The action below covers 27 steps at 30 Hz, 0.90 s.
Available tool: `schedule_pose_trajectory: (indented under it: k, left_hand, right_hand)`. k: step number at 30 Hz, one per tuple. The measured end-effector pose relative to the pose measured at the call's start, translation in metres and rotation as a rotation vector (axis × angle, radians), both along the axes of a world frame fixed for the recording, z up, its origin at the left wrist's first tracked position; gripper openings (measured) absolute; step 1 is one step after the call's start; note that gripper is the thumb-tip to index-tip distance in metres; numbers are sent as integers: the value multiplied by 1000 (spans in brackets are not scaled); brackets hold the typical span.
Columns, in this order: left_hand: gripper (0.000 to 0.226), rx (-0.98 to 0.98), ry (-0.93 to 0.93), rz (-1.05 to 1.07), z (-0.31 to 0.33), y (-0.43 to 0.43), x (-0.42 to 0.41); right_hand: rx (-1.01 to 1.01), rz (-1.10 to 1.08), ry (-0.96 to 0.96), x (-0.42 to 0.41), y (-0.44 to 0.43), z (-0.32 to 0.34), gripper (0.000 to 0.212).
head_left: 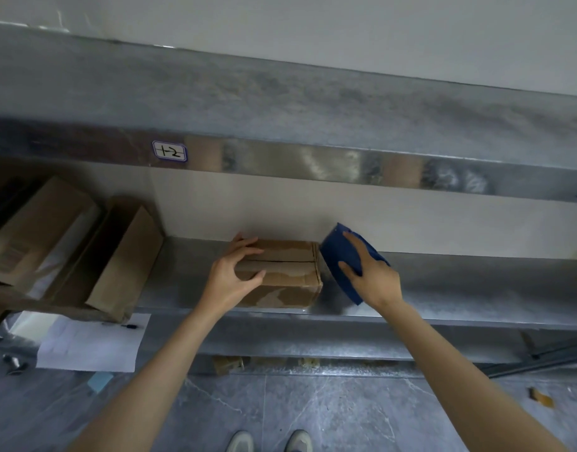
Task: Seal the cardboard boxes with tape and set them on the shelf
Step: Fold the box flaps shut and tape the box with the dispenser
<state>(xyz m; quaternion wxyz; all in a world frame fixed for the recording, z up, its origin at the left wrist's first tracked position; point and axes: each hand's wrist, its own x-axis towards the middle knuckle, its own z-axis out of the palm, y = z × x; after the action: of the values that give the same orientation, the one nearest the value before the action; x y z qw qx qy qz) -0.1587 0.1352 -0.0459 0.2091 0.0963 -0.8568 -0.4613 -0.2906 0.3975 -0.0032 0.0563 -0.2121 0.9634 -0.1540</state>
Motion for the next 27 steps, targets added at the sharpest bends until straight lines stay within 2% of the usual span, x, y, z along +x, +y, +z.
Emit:
schedule_pose_trajectory:
  k: [5, 8, 12, 18, 22, 27]
  left_hand:
    - [35, -29, 59, 25, 1, -2, 2]
    - [39, 7, 81, 24, 3, -5, 7]
    - [37, 2, 56, 21, 2, -12, 12]
    - [33, 89, -1, -75, 4, -20, 18]
    - [37, 123, -37, -100, 2, -24, 19]
    - [36, 155, -30, -93, 1, -23, 17]
  right_hand:
    - [-150, 65, 45, -3, 9, 28, 58]
    - [-283, 152, 37, 0, 6, 50, 55]
    - [-344, 303, 52, 14, -14, 74, 55]
    - [-224, 504, 59, 30, -56, 66, 53]
    - [-106, 545, -2, 30, -59, 50, 55]
    - [-120, 518, -131, 24, -59, 56, 61]
